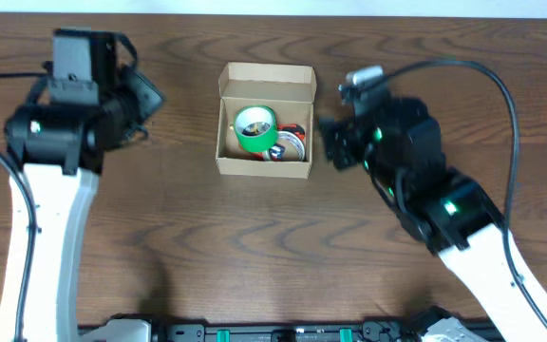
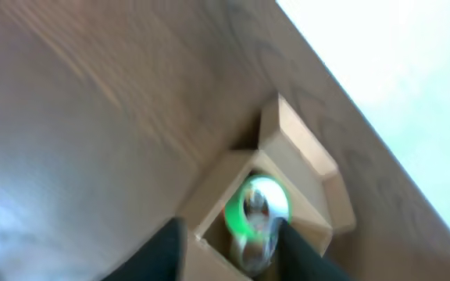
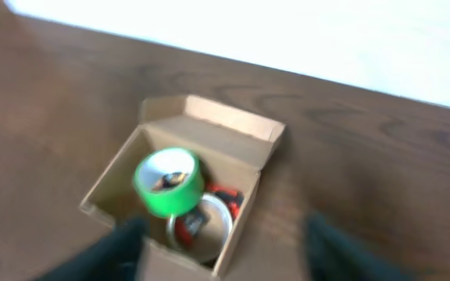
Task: Pack container
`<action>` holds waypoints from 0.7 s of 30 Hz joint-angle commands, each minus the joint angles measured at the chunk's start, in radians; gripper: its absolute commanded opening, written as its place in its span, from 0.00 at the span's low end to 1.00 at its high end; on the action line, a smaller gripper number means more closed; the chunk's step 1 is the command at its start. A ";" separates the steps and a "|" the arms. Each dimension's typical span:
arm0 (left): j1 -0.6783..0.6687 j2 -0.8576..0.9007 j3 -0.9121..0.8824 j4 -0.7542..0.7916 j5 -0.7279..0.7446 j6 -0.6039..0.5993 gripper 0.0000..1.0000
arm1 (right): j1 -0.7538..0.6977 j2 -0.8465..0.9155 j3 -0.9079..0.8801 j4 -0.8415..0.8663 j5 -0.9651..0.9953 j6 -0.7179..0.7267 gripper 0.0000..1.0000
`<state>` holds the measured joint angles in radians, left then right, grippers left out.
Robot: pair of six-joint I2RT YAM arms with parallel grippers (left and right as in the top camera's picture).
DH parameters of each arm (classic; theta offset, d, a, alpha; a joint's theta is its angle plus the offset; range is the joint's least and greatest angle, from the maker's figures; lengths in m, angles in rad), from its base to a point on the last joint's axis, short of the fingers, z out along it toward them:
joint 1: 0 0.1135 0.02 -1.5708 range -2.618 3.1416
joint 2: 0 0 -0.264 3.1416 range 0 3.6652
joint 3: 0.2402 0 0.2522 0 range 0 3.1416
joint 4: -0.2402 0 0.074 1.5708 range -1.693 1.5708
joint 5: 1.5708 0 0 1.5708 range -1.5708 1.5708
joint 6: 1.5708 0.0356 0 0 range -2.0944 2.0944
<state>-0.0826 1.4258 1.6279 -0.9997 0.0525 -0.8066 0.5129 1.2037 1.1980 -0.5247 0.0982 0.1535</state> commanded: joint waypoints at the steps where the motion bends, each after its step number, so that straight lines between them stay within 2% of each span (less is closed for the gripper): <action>1: 0.051 0.078 0.012 0.048 0.002 0.021 0.17 | -0.080 0.069 0.020 0.036 -0.010 0.081 0.35; 2: 0.061 0.100 0.012 0.068 0.008 0.022 0.06 | -0.108 0.093 0.020 0.053 -0.032 0.099 0.27; 3: 0.071 0.130 0.012 0.090 0.021 0.022 0.05 | -0.131 0.114 0.020 0.067 -0.055 0.113 0.17; 5: 0.087 0.183 0.012 0.127 0.057 0.022 0.05 | -0.177 0.168 0.020 0.097 -0.108 0.147 0.03; 6: 0.098 0.225 0.012 0.153 0.093 0.023 0.05 | -0.197 0.200 0.020 0.111 -0.137 0.167 0.01; 15: 0.154 0.520 0.013 0.291 0.438 0.016 0.05 | -0.341 0.449 0.021 0.220 -0.391 0.354 0.01; 21: 0.159 0.671 0.013 0.379 0.615 -0.029 0.05 | -0.362 0.588 0.021 0.287 -0.456 0.457 0.01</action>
<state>0.0719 2.0487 1.6279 -0.6380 0.5163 -0.8101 0.1528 1.7443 1.1992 -0.2523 -0.2810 0.5194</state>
